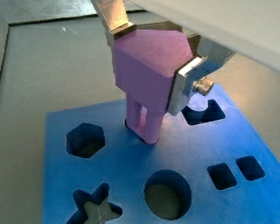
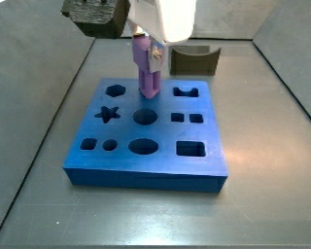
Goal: Insert the 3 prong object.
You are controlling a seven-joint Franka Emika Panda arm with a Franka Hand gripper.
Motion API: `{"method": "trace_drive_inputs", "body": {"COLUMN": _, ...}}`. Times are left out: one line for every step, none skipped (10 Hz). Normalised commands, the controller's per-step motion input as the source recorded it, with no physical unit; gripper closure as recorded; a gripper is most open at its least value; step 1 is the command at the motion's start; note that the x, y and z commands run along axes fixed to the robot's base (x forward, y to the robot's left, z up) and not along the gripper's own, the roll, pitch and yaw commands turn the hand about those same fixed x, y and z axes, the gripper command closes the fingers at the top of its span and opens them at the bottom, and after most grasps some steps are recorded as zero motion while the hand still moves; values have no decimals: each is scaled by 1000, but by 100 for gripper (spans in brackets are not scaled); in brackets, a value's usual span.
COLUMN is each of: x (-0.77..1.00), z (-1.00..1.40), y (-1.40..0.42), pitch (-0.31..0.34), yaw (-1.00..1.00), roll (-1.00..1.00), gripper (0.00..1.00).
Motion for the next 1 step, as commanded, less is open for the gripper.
{"method": "trace_drive_inputs", "body": {"x": 0, "z": 0, "y": 0, "pitch": 0, "yaw": 0, "roll": 0, "gripper": 100}}
